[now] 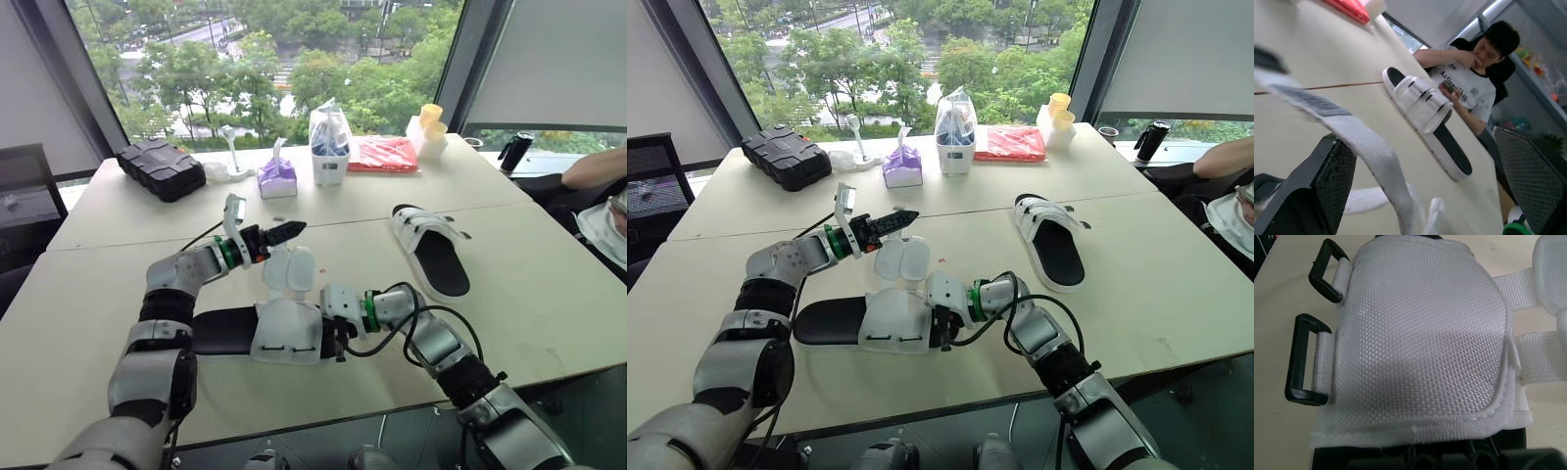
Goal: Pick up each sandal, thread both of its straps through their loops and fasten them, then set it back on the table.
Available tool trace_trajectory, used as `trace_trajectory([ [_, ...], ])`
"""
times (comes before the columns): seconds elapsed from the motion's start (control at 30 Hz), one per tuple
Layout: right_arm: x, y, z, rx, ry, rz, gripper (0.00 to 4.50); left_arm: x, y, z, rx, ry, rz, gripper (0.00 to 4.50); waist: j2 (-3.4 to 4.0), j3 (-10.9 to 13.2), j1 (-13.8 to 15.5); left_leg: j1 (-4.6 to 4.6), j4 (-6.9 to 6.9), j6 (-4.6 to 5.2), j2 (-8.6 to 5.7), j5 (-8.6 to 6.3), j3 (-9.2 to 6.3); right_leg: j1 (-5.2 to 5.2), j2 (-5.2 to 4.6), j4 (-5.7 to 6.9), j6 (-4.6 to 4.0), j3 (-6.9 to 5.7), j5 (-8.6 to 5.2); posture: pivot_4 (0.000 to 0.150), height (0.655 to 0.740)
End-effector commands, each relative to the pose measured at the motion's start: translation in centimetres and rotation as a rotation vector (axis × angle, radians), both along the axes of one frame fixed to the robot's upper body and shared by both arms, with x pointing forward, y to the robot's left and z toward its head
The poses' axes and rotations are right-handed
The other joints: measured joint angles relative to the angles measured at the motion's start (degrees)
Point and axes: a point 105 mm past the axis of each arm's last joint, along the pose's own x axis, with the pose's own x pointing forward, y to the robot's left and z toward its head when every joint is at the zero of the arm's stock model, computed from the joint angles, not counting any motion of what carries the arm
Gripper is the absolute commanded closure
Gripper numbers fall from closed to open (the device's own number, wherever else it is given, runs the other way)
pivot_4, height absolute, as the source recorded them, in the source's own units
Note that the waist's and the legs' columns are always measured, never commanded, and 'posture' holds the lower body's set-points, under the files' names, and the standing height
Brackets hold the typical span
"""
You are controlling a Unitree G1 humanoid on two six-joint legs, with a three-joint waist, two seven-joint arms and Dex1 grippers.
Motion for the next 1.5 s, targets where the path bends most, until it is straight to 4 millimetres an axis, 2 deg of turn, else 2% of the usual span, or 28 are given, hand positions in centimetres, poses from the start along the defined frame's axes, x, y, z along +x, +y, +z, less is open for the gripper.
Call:
trace_trajectory([
  [0.03,0.1,-1.1,-2.8,-0.105,0.062,-0.042,4.45,0.8,0.5,1.4,-0.056,-0.026,0.042,0.00,0.00,0.00,0.00,0.00,0.00,-0.01,0.00,0.01,0.00,0.00,0.00,0.00,0.00,0.00,0.00,0.150,0.7400],
  [0.1,0.1,-1.2,-2.8,-0.106,0.060,-0.043,4.45,1.0,0.5,1.7,-0.068,-0.031,0.048,0.00,0.00,0.00,0.04,0.00,0.00,-0.03,0.00,0.02,-0.01,-0.01,0.01,0.01,0.00,0.00,0.00,0.150,0.7400],
  [0.17,0.1,-1.2,-2.8,-0.106,0.058,-0.044,4.50,1.1,0.5,1.9,-0.076,-0.035,0.053,0.54,-0.01,0.00,0.07,0.00,0.00,-0.05,0.00,0.03,-0.01,-0.01,0.01,0.02,0.00,0.00,0.00,0.150,0.7400],
  [0.23,0.2,-1.2,-2.8,-0.106,0.057,-0.044,4.50,1.2,0.6,2.2,-0.086,-0.047,0.054,1.27,-0.01,0.01,0.06,0.00,0.01,-0.06,0.00,0.04,-0.01,0.00,0.00,0.02,0.00,0.00,0.00,0.150,0.7400],
  [0.43,0.2,-1.2,-2.8,-0.107,0.054,-0.043,4.50,1.2,0.9,3.6,-0.104,-0.115,0.062,4.31,-0.01,0.00,0.05,0.00,0.00,-0.06,0.00,0.04,-0.01,-0.01,0.00,0.02,0.00,0.00,0.00,0.150,0.7400],
  [0.47,0.2,-1.2,-2.8,-0.107,0.054,-0.041,4.50,0.7,0.9,4.3,-0.099,-0.165,0.036,4.42,-0.01,0.01,0.03,0.00,0.00,-0.07,0.00,0.04,-0.01,0.00,0.00,0.02,0.00,0.00,0.00,0.150,0.7400],
  [0.63,0.2,-1.2,-2.8,-0.106,0.053,-0.040,4.50,-0.9,0.8,5.4,-0.073,-0.277,-0.034,4.42,-0.01,0.01,0.03,0.00,-0.01,-0.08,0.00,0.05,-0.01,-0.01,0.00,0.02,0.00,0.01,0.00,0.150,0.7400],
  [0.7,-0.2,-1.2,-2.9,-0.118,0.054,-0.016,4.50,-3.3,0.6,5.5,-0.003,-0.375,-0.137,4.42,0.00,0.00,-0.15,0.00,-0.01,-0.09,0.00,0.05,-0.01,0.00,0.00,0.01,0.00,0.01,0.00,0.150,0.7400],
  [0.73,-0.3,-1.3,-3.1,-0.124,0.055,-0.011,4.50,-5.2,0.8,5.3,0.054,-0.436,-0.205,4.42,0.01,0.00,-0.58,0.00,-0.04,-0.09,0.00,0.05,0.01,-0.02,-0.01,0.01,0.00,0.04,0.00,0.150,0.7400],
  [0.83,-0.4,-1.5,-3.2,-0.129,0.055,-0.009,4.50,-9.0,1.1,4.4,0.206,-0.582,-0.325,4.42,0.02,0.00,-0.85,-0.02,-0.18,-0.11,0.00,0.05,0.01,-0.11,-0.03,-0.02,-0.01,0.15,0.00,0.150,0.7400],
  [1.03,-0.4,-1.8,-3.3,-0.135,0.054,-0.007,4.50,-13.0,1.4,2.6,0.362,-0.840,-0.418,4.42,0.05,-0.03,0.19,-0.02,-0.10,-0.18,0.00,0.00,0.00,0.00,-0.13,-0.17,-0.24,0.22,-0.12,0.150,0.7400],
  [1.13,-0.3,-2.0,-3.4,-0.138,0.053,-0.008,4.50,-14.4,1.2,2.3,0.420,-1.026,-0.459,4.42,0.05,-0.03,0.41,-0.01,-0.10,-0.14,0.02,0.02,0.01,0.01,-0.16,-0.18,-0.27,0.24,-0.13,0.150,0.7400],
  [1.33,-0.2,-2.1,-3.6,-0.145,0.050,-0.005,4.50,-17.4,1.8,-0.8,0.511,-1.392,-0.597,4.42,0.23,-0.16,0.49,-0.02,-0.18,-0.10,0.02,0.04,0.07,0.00,-0.23,-0.31,-0.33,0.24,-0.16,0.150,0.7400],
  [1.5,-0.1,-2.0,-3.7,-0.146,0.046,-0.003,4.50,-17.9,1.5,-2.5,0.611,-1.696,-0.627,4.42,0.20,-0.21,0.56,-0.02,-0.15,-0.08,0.03,0.04,0.06,0.04,-0.26,-0.33,-0.54,0.22,-0.26,0.150,0.7400],
])
